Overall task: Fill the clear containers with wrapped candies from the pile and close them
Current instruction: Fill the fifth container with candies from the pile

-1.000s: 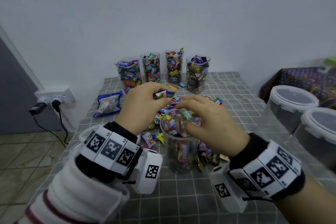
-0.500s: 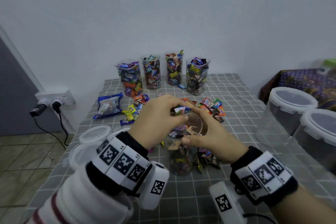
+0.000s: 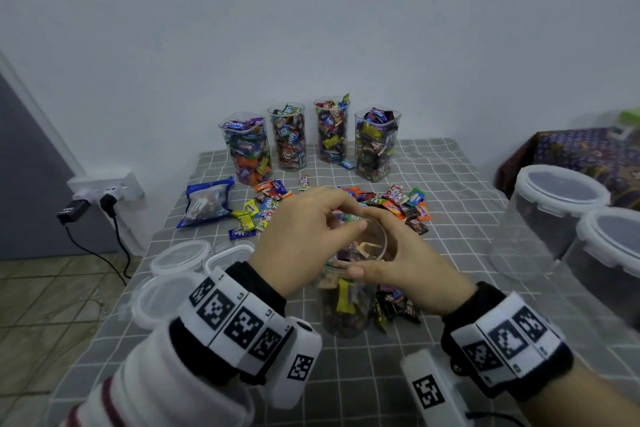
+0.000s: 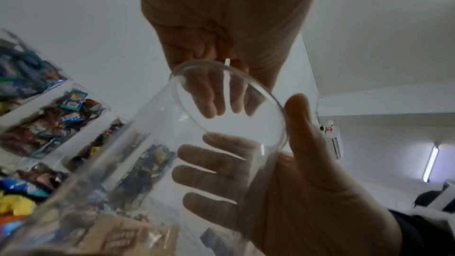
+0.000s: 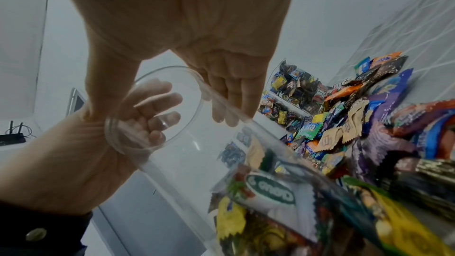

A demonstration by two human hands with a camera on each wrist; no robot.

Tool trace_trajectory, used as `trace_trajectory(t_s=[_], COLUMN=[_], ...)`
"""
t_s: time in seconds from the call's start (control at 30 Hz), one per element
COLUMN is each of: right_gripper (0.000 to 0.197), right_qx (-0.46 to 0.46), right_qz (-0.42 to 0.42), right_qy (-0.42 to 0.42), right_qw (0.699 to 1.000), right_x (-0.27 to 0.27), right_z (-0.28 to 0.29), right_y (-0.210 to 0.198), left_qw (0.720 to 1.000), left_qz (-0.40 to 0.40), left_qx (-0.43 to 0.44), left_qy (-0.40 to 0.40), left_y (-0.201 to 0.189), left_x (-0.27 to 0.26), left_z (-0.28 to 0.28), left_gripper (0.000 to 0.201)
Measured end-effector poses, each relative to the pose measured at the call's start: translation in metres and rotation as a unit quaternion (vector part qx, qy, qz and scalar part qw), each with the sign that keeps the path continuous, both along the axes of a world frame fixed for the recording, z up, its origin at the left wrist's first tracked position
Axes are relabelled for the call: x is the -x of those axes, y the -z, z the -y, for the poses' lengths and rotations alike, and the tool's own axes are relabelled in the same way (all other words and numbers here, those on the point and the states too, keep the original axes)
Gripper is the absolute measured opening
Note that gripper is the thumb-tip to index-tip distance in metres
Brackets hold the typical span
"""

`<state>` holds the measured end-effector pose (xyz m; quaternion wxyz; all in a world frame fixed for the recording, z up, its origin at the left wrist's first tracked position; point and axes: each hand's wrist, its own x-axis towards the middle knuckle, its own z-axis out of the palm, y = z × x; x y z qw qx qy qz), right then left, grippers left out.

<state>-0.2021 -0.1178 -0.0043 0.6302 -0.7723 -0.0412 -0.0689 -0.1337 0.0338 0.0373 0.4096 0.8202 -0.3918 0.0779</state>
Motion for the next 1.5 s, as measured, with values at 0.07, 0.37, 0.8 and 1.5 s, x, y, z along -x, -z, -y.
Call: trace_trajectory(t_s=[0.07, 0.37, 0.8, 1.5], right_gripper=[0.096, 0.051, 0.064, 0.077], right_qx=[0.013, 0.057, 0.287, 0.499], right_qz=[0.0, -0.01, -0.221, -0.307], right_qy=[0.008, 0.06, 0.228, 0.041], right_qw=[1.0, 0.997, 0.904, 0.809], right_x=[-0.001, -0.007, -0.093, -0.128], right_z=[0.001, 0.015, 0.098, 0.09], right_y=[0.003, -0.004, 0.016, 0.009], left_qw=[0.997, 0.963, 0.917, 0.859], left_qz=[-0.046, -0.193, -0.29, -0.234], left_qx=[0.068, 0.146, -0.124, -0.443], left_qy=[0.003, -0.119, -0.246, -0.103], left_y=[0.001, 0.001, 0.06, 0.062], left_x=[-0.001, -0.067, -0.166, -0.175], left_z=[-0.001, -0.015, -0.013, 0.021], left_gripper=[0.012, 0.006, 0.031, 0.079])
